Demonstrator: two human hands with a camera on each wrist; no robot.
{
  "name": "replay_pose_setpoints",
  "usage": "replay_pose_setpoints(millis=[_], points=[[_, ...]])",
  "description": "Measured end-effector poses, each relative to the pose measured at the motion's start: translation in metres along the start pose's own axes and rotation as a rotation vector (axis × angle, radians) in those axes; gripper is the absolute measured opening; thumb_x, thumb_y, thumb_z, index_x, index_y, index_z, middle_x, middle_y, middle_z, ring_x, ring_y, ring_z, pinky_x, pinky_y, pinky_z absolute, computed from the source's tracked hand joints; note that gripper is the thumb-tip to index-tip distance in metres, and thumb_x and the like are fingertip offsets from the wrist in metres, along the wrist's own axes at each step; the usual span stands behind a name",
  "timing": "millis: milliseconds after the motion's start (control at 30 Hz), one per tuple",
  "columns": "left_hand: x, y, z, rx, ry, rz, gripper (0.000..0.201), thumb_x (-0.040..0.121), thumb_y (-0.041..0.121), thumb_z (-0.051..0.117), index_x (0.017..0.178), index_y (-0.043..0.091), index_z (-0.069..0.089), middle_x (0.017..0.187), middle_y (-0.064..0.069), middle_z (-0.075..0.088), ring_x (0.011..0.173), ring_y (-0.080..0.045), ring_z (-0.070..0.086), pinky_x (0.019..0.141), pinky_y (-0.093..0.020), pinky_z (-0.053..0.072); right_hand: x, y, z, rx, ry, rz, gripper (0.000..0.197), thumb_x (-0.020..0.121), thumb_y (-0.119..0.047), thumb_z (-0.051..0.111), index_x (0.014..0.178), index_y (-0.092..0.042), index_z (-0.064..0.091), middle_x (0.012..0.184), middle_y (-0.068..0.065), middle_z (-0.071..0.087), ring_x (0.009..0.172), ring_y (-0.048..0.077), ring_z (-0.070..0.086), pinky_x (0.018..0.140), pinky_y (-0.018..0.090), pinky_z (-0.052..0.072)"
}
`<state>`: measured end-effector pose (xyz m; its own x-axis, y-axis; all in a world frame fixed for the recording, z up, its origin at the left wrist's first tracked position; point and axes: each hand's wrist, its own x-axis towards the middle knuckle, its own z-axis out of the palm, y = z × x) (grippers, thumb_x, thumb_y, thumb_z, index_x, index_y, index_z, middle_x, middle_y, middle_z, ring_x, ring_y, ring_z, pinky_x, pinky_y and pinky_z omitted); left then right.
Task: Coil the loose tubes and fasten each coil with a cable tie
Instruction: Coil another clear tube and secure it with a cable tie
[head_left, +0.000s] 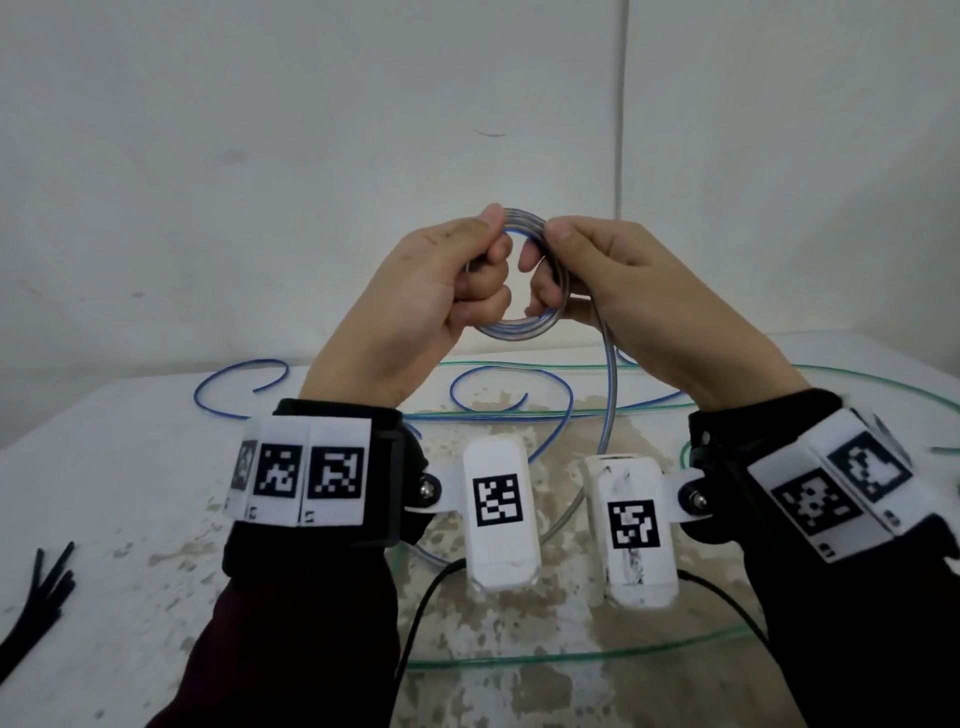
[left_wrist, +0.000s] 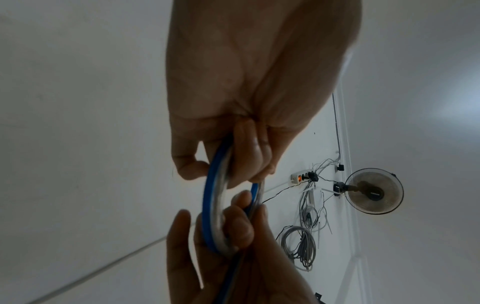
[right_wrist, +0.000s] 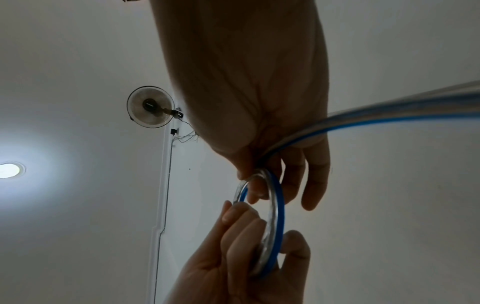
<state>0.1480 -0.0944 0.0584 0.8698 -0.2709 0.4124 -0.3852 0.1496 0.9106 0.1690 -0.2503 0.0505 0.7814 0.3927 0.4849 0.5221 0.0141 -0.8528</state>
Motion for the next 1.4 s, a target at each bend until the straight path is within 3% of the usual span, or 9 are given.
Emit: replay_pose_setpoints(millis=[200, 300, 500, 567, 733, 900, 1000, 1133, 1400], points=[[-0.001, 0.000, 0.002, -0.065, 0.015, 0.009, 0.036, 0.103, 0.025, 0.031, 0.071, 0.013, 0.040, 0.048, 0.011, 0.022, 0.041, -0.004, 0.019, 0.045, -0.018, 0.018, -0.001, -0.002, 0.000, 0.094, -0.001, 0.023, 0.036, 0.103, -0.025, 0.034, 0.083, -0.011, 0.060, 0.059, -0.001, 0.056, 0.063, 0.013, 0.054, 0.073, 0.025, 0.051], [0.002, 0.001, 0.002, -0.185, 0.069, 0.054, 0.037, 0.103, 0.026, 0.029, 0.070, 0.013, 0.040, 0.045, 0.010, 0.024, 0.039, -0.005, 0.022, 0.049, -0.017, 0.027, -0.001, -0.003, 0.004, 0.292, -0.005, 0.079, 0.042, 0.104, -0.027, 0.031, 0.084, -0.008, 0.062, 0.063, 0.001, 0.061, 0.066, 0.013, 0.060, 0.081, 0.032, 0.055], [0.001, 0.000, 0.007, -0.236, 0.001, -0.048, 0.033, 0.097, 0.021, 0.032, 0.067, 0.011, 0.041, 0.042, 0.003, 0.025, 0.038, -0.013, 0.028, 0.044, -0.019, 0.038, 0.001, 0.000, 0.004, 0.262, 0.048, 0.075, 0.037, 0.104, -0.027, 0.031, 0.079, -0.011, 0.051, 0.051, -0.008, 0.038, 0.062, 0.013, 0.046, 0.068, 0.022, 0.041], [0.000, 0.000, 0.005, -0.166, -0.038, -0.079, 0.035, 0.099, 0.023, 0.033, 0.068, 0.011, 0.042, 0.042, 0.005, 0.027, 0.039, -0.011, 0.029, 0.045, -0.018, 0.034, 0.000, 0.000, 0.004, 0.179, 0.057, 0.065, 0.037, 0.104, -0.028, 0.031, 0.078, -0.012, 0.053, 0.049, -0.009, 0.036, 0.059, 0.012, 0.046, 0.067, 0.023, 0.039], [0.000, 0.000, -0.003, -0.133, 0.007, -0.019, 0.039, 0.103, 0.028, 0.030, 0.068, 0.014, 0.039, 0.047, 0.008, 0.022, 0.041, -0.007, 0.020, 0.044, -0.017, 0.020, -0.002, -0.004, 0.006, 0.123, 0.086, 0.048, 0.031, 0.100, -0.026, 0.044, 0.082, -0.007, 0.061, 0.062, 0.000, 0.060, 0.060, 0.010, 0.058, 0.069, 0.029, 0.058], [-0.001, 0.002, -0.003, -0.167, 0.002, -0.003, 0.040, 0.103, 0.030, 0.029, 0.067, 0.015, 0.037, 0.047, 0.008, 0.021, 0.041, -0.006, 0.018, 0.044, -0.020, 0.017, -0.002, -0.003, 0.005, 0.199, 0.049, 0.056, 0.031, 0.100, -0.024, 0.044, 0.082, -0.007, 0.062, 0.063, 0.000, 0.065, 0.061, 0.009, 0.062, 0.070, 0.024, 0.056], [0.001, 0.000, -0.001, -0.177, 0.031, 0.031, 0.040, 0.104, 0.029, 0.028, 0.068, 0.015, 0.037, 0.046, 0.009, 0.022, 0.041, -0.006, 0.018, 0.045, -0.018, 0.021, -0.001, -0.004, 0.005, 0.270, 0.057, 0.090, 0.036, 0.102, -0.028, 0.038, 0.085, -0.008, 0.064, 0.066, 0.001, 0.066, 0.067, 0.012, 0.064, 0.075, 0.030, 0.058], [0.004, -0.003, -0.001, -0.273, 0.092, 0.089, 0.040, 0.104, 0.030, 0.026, 0.069, 0.015, 0.036, 0.045, 0.009, 0.023, 0.038, -0.006, 0.020, 0.058, -0.017, 0.042, -0.001, -0.006, 0.005, 0.396, 0.002, 0.143, 0.039, 0.104, -0.025, 0.031, 0.096, -0.007, 0.065, 0.073, 0.002, 0.068, 0.077, 0.015, 0.066, 0.085, 0.032, 0.055], [0.009, -0.012, 0.016, -0.323, 0.128, 0.191, 0.039, 0.105, 0.028, 0.021, 0.072, 0.013, 0.035, 0.046, 0.008, 0.026, 0.041, -0.008, 0.024, 0.064, -0.022, 0.047, 0.000, -0.004, 0.002, 0.483, 0.062, 0.149, 0.039, 0.103, -0.025, 0.034, 0.091, -0.001, 0.063, 0.072, 0.006, 0.064, 0.073, 0.018, 0.065, 0.084, 0.032, 0.057]])
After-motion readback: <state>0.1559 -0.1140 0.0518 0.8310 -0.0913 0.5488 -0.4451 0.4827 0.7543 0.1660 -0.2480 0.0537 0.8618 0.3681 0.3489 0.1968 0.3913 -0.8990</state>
